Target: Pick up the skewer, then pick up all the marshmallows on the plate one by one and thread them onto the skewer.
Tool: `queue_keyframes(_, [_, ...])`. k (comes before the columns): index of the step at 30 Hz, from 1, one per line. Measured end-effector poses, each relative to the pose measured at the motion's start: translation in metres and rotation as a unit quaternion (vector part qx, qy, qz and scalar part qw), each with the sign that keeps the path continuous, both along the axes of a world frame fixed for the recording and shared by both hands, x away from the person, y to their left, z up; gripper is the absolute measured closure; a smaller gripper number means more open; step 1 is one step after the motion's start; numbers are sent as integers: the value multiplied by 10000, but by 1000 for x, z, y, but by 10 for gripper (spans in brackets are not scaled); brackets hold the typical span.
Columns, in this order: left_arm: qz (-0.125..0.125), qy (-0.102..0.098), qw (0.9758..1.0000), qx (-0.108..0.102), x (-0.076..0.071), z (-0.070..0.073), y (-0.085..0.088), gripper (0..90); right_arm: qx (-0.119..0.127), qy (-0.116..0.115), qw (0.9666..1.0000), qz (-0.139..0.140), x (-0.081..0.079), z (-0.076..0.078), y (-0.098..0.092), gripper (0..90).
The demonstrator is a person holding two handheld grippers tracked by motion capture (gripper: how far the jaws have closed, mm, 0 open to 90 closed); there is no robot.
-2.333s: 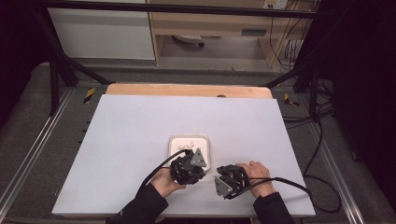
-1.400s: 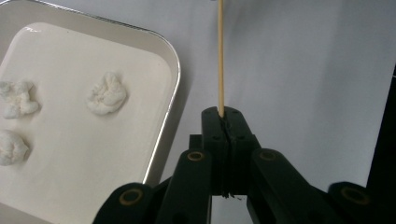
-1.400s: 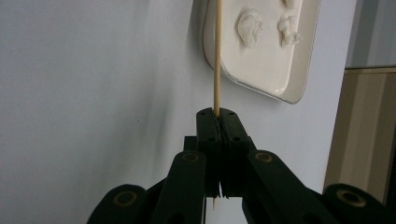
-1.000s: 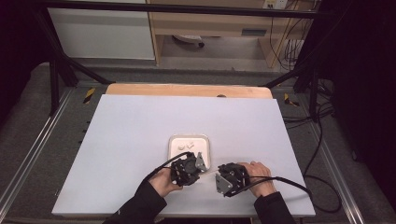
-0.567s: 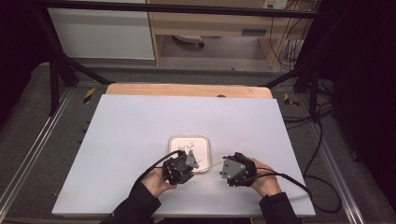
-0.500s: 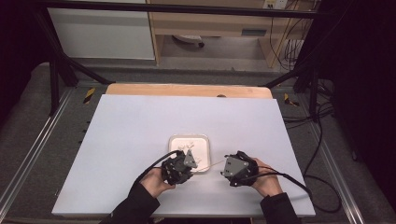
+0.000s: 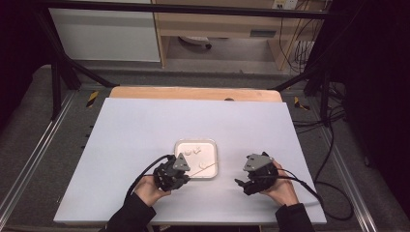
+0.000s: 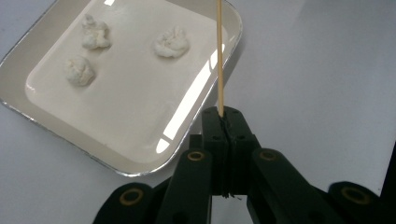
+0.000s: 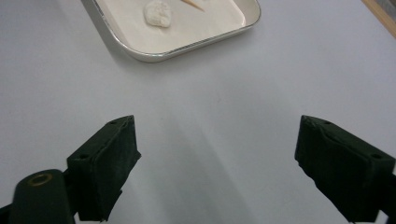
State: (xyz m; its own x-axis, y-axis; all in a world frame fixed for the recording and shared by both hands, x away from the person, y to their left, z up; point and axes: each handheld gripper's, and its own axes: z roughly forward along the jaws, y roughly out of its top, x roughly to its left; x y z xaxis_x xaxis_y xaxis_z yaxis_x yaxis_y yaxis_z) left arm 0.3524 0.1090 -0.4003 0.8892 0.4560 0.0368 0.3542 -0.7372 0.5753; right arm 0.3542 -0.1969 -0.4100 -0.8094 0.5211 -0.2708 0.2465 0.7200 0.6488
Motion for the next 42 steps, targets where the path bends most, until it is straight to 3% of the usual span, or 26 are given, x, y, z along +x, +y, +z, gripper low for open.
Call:
queue_keyframes(5, [142, -85, 9997, -195, -4, 2, 12, 884, 216, 297, 9990, -254, 3, -3, -5, 57])
queue_keyframes(9, [280, -159, 9988, -369, -7, 3, 21, 884, 301, 365, 9984, -320, 2, -6, -6, 47])
queue_keyframes(10, [337, -173, 9984, -414, -7, 3, 24, 884, 425, 430, 9976, -341, 2, -8, -7, 43])
queue_keyframes(16, [588, -248, 9957, -672, -10, 1, 43, 884, 651, 597, 9953, -398, 4, -10, -7, 29])
queue_keyframes(24, [976, -350, 9890, -1053, -14, -6, 67, 884, 1167, 755, 9891, -485, 8, -10, -2, 17])
queue_keyframes(31, [1178, -407, 9835, -1312, -19, -11, 82, 883, 1396, 876, 9847, -559, 12, -7, 5, 9])
queue_keyframes(39, [1377, -534, 9787, -1425, -28, -17, 94, 883, 1588, 992, 9806, -579, 17, -5, 18, 11])
queue_keyframes(42, [1441, -535, 9768, -1491, -29, -18, 98, 883, 1552, 1015, 9809, -583, 20, -5, 24, 14])
